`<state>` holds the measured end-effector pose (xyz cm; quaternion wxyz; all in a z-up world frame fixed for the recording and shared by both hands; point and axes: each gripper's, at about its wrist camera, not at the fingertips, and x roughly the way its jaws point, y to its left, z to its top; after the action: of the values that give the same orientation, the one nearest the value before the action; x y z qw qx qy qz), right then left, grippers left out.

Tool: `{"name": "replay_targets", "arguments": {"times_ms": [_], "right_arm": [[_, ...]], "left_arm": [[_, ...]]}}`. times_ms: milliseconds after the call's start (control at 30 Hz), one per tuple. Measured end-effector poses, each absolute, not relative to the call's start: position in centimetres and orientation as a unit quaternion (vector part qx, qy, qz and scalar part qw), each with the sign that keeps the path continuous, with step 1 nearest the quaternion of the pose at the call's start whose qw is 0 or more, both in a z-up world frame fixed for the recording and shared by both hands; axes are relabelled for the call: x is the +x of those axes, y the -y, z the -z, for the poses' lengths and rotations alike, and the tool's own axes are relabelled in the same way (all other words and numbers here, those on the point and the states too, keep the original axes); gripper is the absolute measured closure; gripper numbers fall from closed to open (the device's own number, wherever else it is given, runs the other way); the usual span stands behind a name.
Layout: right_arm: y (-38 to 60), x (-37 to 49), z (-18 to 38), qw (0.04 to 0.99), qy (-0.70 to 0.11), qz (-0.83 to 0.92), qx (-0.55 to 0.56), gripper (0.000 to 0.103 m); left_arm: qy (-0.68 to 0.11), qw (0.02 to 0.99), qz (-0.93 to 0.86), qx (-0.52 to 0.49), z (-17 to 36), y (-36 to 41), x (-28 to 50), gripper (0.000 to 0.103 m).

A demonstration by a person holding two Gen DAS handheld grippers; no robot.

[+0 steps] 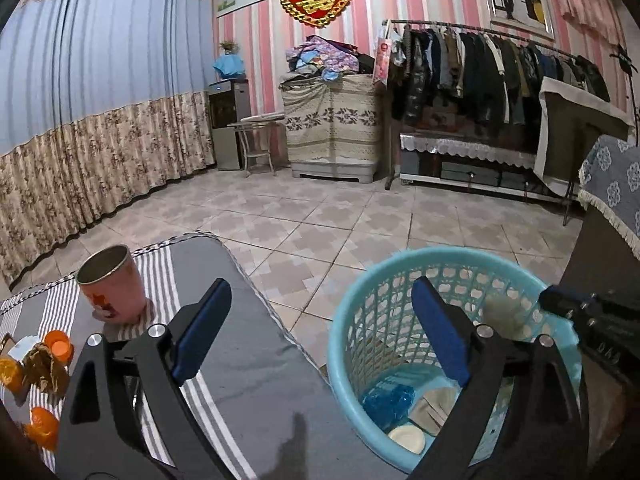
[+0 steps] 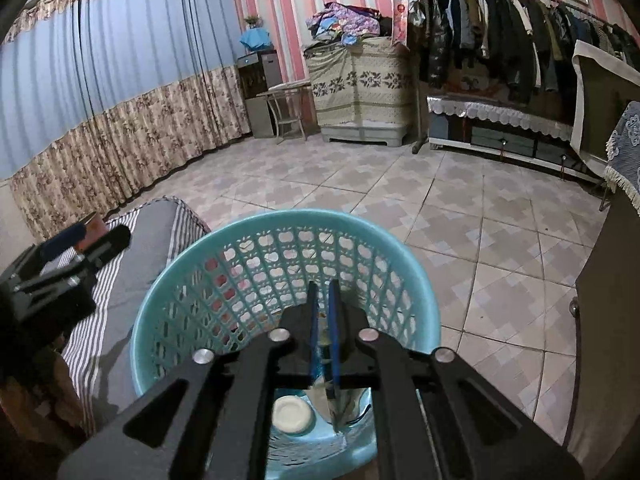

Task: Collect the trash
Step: 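Open the left tool to drop the lid while the right tool drops the snack bag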

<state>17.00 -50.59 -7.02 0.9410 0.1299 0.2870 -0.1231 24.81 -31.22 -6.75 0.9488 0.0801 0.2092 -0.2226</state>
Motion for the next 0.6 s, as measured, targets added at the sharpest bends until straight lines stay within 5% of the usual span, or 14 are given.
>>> {"name": "replay_targets", "arguments": {"times_ms": [33, 100, 167, 333, 600], "right_arm": [[50.4, 17.1, 7.1, 0.941, -0.286, 0.123, 0.130, 0.059], [50.2, 17.0, 7.0, 0.944, -0.276, 0.133, 0.124, 0.040], [50.1, 16.9, 6.8, 0.945, -0.272, 0.133, 0.122, 0.038], [49.3, 15.9, 5.8, 0.953, -0.244, 0.144, 0.107, 0.016], [46.2, 13.3, 2.0, 0.970, -0.191, 0.127, 0.077, 0.009]], "left_arm": [[-0.207, 0.950, 0.221, 0.076, 6.5, 30.9, 24.8, 0.014], [-0.204, 0.952, 0.218, 0.071, 6.0, 30.6, 24.6, 0.012], [-0.198, 0.955, 0.213, 0.065, 5.2, 30.0, 24.3, 0.012], [-0.189, 0.960, 0.199, 0.059, 3.6, 28.2, 23.3, 0.009], [-0.156, 0.972, 0.163, 0.059, 0.2, 23.0, 20.1, 0.006]]}}
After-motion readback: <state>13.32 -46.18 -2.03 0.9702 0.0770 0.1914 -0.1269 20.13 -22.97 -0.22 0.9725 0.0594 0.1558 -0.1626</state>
